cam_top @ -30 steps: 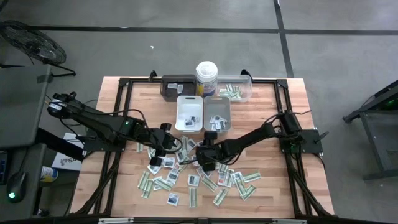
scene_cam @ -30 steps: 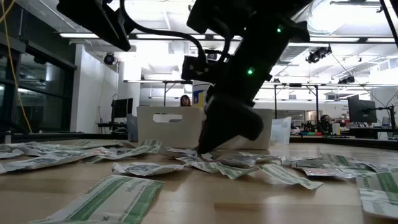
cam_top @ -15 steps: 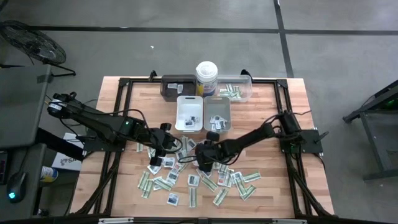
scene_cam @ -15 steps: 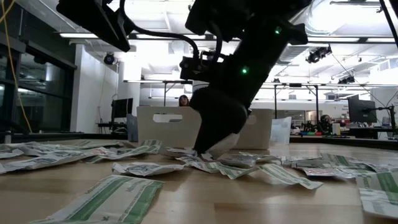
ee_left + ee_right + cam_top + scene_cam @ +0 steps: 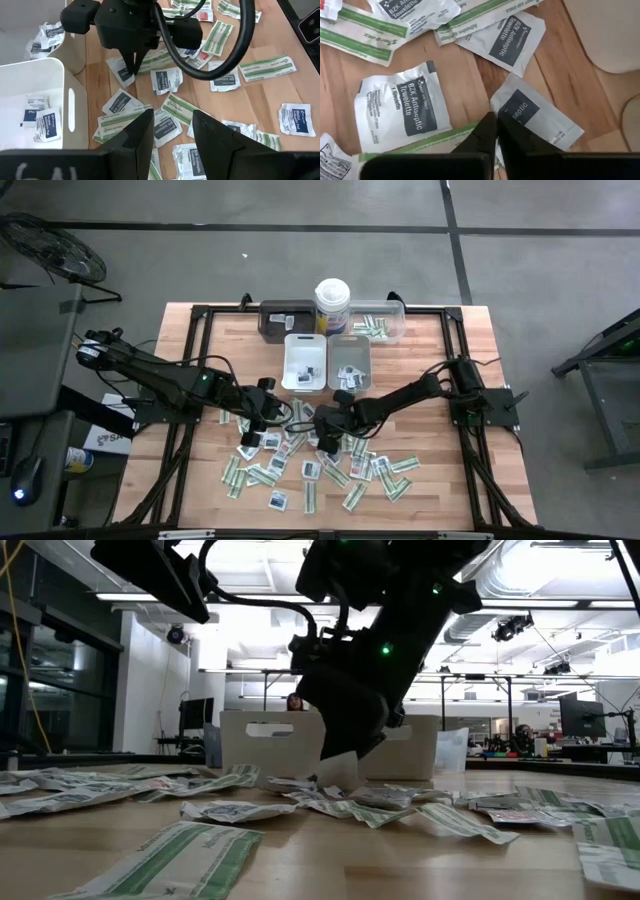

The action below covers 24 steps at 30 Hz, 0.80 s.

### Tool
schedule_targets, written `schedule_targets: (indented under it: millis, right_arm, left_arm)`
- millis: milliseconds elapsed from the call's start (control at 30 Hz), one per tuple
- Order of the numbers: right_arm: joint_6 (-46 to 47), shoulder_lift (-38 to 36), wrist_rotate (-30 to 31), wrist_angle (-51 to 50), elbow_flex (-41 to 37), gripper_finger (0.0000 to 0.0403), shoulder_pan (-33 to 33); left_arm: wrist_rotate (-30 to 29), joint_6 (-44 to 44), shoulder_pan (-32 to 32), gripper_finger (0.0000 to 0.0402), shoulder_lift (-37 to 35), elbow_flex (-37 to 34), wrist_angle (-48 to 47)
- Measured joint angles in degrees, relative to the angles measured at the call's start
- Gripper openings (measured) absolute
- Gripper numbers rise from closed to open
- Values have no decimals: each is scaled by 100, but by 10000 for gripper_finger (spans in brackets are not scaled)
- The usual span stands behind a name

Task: Pick & Place First Aid Supplies
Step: Put the wipe into the gray bin

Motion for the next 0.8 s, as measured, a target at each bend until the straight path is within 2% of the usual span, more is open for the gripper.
schedule_targets:
  millis: [233, 567, 800]
  right_arm:
    - [270, -80, -465, -19, 2, 2, 3]
    - [347, -676, -433, 117, -28, 1, -58]
    - [549, -761, -420, 370, -20, 0, -134]
  left_arm:
    - [-11, 0, 1, 133, 1, 0, 0]
    - [-9, 0, 0, 133, 1, 0, 2]
    - [-5, 0, 1, 133, 0, 0, 3]
